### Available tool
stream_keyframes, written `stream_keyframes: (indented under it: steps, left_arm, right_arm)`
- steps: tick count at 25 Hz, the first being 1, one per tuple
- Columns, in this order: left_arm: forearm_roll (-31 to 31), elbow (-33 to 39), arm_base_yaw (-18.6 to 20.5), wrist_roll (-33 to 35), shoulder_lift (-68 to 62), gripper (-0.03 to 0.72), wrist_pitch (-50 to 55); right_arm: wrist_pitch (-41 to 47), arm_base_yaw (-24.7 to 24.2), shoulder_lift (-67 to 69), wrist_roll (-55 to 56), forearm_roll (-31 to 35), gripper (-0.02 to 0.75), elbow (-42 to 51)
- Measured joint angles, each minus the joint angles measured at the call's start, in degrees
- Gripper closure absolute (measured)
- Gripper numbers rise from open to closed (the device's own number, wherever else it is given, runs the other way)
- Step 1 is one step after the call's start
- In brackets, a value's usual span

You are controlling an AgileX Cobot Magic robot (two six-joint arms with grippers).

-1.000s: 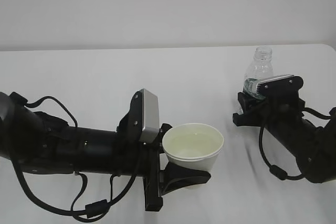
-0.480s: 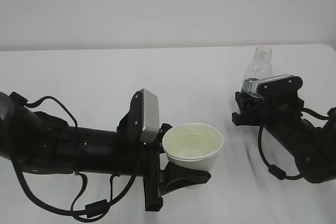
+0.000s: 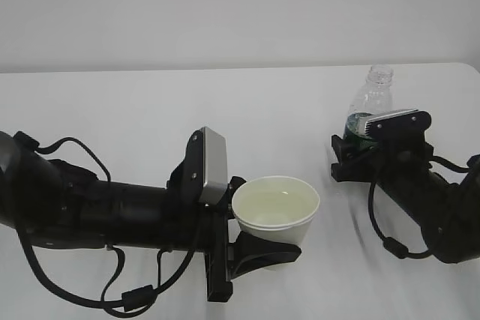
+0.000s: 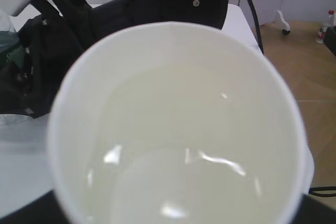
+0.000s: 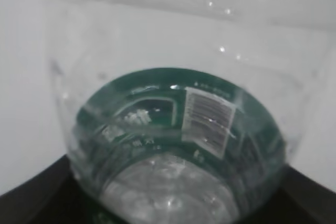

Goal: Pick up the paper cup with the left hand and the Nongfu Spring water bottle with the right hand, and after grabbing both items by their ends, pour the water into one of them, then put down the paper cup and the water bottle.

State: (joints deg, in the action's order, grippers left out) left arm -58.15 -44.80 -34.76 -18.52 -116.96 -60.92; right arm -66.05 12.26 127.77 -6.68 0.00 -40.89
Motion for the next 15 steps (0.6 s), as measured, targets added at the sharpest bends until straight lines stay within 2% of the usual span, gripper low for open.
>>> stream_keyframes:
  steps: [15]
  left_arm:
    - [0.0,0.0,0.0,0.0,0.0,0.286,0.0]
  right_arm:
    - [0.11,0.0,-3.1,0.76,0.0,0.162,2.42]
